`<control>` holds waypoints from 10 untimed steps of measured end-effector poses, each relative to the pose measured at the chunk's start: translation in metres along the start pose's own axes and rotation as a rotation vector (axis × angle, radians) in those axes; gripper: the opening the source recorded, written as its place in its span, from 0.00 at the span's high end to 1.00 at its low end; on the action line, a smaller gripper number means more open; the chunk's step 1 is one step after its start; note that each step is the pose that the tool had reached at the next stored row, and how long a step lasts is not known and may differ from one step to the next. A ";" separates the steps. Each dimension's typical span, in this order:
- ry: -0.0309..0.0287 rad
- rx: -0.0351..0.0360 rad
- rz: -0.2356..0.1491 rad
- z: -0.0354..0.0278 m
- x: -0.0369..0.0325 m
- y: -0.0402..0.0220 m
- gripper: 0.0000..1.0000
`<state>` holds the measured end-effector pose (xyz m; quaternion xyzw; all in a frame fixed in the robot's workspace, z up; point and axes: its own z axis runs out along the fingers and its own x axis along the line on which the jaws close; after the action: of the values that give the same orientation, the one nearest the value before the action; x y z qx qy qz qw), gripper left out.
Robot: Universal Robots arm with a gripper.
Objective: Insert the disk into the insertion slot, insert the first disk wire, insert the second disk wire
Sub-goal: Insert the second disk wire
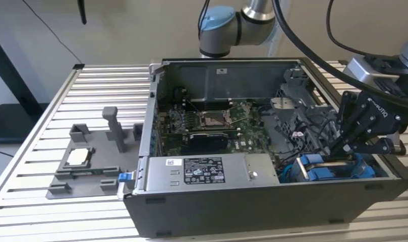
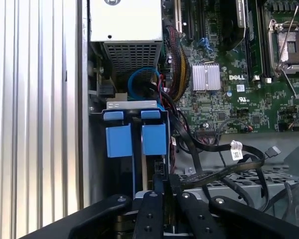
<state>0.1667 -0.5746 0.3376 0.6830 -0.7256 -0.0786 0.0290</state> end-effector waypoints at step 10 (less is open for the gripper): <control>-0.0046 -0.0004 -0.001 0.0003 0.0000 -0.0001 0.82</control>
<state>0.1667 -0.5746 0.3373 0.6831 -0.7254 -0.0803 0.0274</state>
